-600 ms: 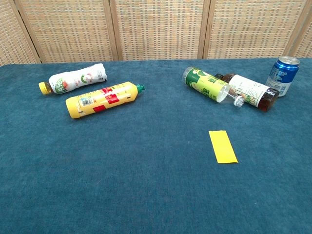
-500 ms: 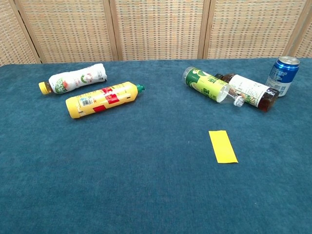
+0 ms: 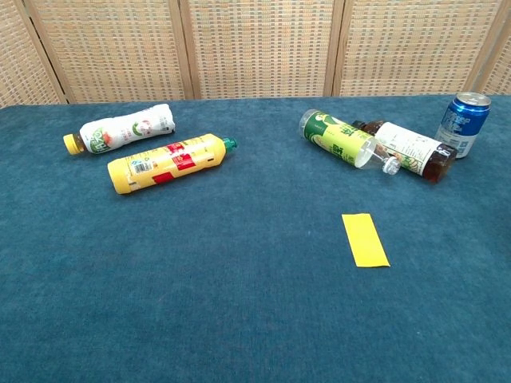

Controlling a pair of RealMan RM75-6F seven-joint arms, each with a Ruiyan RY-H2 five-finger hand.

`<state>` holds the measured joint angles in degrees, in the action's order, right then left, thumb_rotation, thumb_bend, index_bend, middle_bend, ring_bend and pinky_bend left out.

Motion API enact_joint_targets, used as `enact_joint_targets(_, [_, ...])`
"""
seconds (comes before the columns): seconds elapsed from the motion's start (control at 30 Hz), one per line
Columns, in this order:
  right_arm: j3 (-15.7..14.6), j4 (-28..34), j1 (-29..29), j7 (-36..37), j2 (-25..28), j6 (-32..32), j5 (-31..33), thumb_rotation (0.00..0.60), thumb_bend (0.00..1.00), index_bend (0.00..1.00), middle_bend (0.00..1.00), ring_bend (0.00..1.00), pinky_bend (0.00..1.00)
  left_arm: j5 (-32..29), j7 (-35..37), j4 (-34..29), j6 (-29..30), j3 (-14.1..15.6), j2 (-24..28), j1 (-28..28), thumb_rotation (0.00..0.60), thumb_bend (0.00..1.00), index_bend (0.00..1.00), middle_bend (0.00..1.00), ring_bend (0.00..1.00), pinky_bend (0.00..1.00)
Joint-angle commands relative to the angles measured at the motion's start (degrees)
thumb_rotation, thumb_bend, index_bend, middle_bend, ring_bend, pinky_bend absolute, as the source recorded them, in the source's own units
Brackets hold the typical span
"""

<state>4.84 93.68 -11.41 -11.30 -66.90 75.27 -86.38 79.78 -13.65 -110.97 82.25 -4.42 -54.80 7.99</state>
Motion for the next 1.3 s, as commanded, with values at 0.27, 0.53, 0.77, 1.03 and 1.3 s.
enact_joint_targets(0.27, [3.44, -2.66, -16.53, 5.29, -8.48, -19.57, 0.66, 0.6, 0.0, 0.32, 0.0, 0.0, 0.0, -2.96, -0.72, 1.24, -1.32, -1.18, -1.15, 1.18, 0.6, 0.0, 0.0, 0.0, 0.0, 0.0])
enact_joint_targets(0.53, [2.61, -7.72, -19.87, 0.87, -15.52, -22.78, 3.33, 0.6, 0.04, 0.29, 0.0, 0.0, 0.0, -3.93, -1.22, 1.34, -1.81, -1.3, -1.41, 1.59, 0.6, 0.0, 0.0, 0.0, 0.0, 0.0])
enact_joint_targets(0.77, [1.75, -9.84, -20.98, -1.15, -18.29, -23.76, 5.54, 0.6, 0.15, 0.34, 0.0, 0.0, 0.0, -4.03, -0.81, 1.29, -1.95, -1.18, -1.3, 1.66, 0.6, 0.0, 0.0, 0.0, 0.0, 0.0])
enact_joint_targets(1.03, [0.63, -11.09, -21.42, -1.73, -19.89, -23.33, 6.28, 0.6, 0.19, 0.36, 0.0, 0.0, 0.0, -4.33, -1.21, 1.22, -2.26, -1.14, -1.46, 1.99, 0.6, 0.0, 0.0, 0.0, 0.0, 0.0])
enact_joint_targets(1.3, [0.66, -12.56, -22.19, -2.21, -21.23, -23.44, 7.33, 0.6, 0.19, 0.38, 0.0, 0.0, 0.0, -4.45, -1.55, 1.18, -2.38, -1.04, -1.61, 2.16, 0.6, 0.0, 0.0, 0.0, 0.0, 0.0])
